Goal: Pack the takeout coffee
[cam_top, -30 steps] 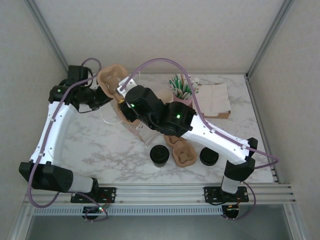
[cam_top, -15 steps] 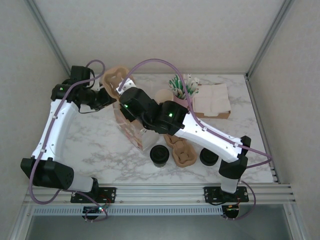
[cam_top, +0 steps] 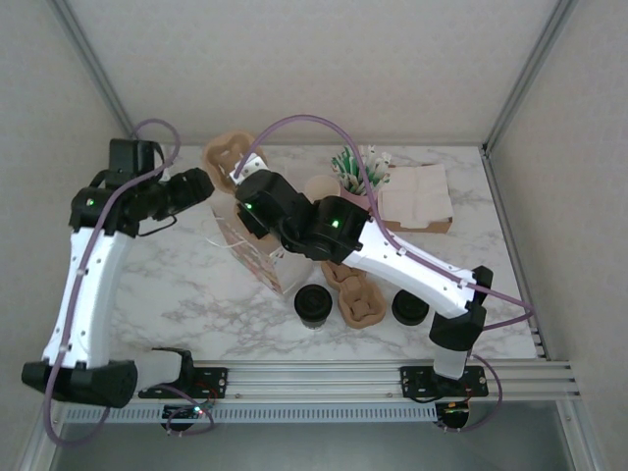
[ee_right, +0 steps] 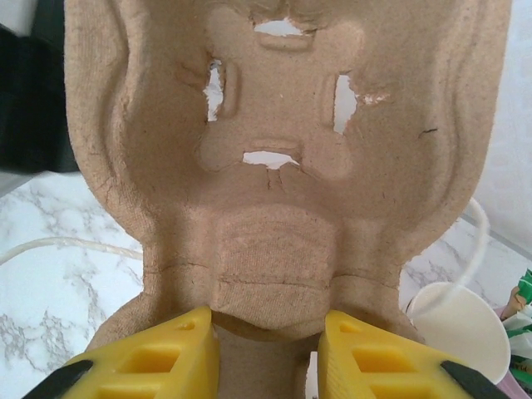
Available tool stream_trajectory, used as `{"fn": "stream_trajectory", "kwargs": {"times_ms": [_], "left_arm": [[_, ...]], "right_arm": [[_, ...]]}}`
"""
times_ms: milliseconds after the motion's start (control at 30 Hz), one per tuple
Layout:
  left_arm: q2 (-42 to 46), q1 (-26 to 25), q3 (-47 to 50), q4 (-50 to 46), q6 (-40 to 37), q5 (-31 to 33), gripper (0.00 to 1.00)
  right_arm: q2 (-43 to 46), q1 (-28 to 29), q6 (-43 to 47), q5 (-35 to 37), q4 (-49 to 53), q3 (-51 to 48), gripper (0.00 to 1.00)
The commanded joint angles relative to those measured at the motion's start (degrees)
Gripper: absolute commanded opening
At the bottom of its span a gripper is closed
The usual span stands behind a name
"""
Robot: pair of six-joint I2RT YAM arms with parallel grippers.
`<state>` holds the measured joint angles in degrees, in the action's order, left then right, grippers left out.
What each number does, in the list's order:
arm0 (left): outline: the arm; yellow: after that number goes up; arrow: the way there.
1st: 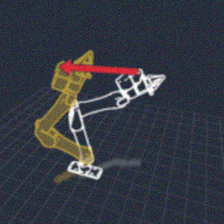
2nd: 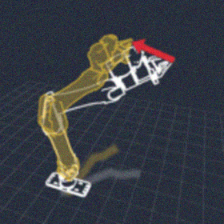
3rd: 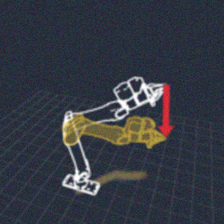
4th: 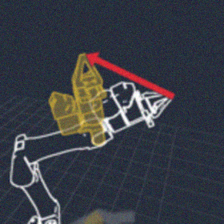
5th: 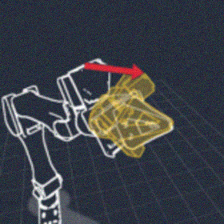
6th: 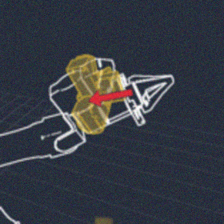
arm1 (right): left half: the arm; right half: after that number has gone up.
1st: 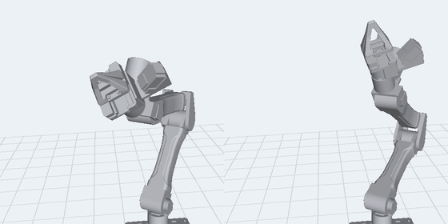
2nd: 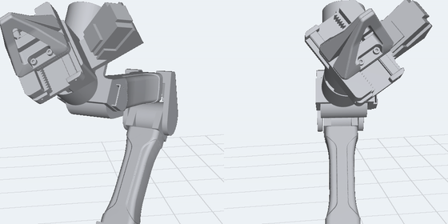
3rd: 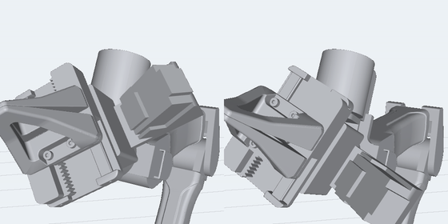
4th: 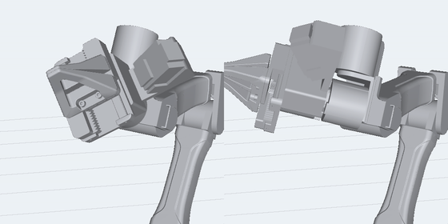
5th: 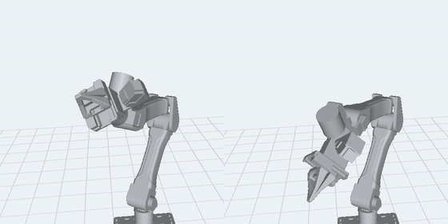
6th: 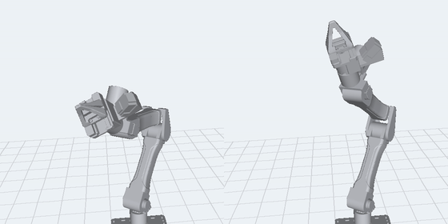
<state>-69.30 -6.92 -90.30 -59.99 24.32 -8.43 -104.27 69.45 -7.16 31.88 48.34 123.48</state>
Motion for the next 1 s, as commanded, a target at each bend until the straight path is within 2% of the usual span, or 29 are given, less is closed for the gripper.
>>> {"fn": "stream_trajectory", "kwargs": {"times_ms": [0,200,300,567,967], "left_arm": [[3.0,0.9,2.2,0.3,3.0,7.5,0.77],[4.7,2.6,6.3,2.7,6.4,6.7,0.77],[4.5,3.5,8.2,4.2,7.3,4.3,0.76],[2.8,3.8,8.7,4.2,5.2,2.5,0.75],[1.2,3.8,9.3,3.8,4.0,1.9,0.75]], "right_arm": [[-0.3,-2.1,3.1,-5.2,3.3,0.9,0.33],[-3.6,-4.1,5.3,-8.6,6.9,3.5,0.33],[-5.3,-4.8,5.2,-8.7,8.1,4.6,0.32],[-10.8,-5.5,6.8,-10.4,15.3,11.5,0.32],[-13.3,-6.0,7.7,-11.7,20.2,14.2,0.32]]}}
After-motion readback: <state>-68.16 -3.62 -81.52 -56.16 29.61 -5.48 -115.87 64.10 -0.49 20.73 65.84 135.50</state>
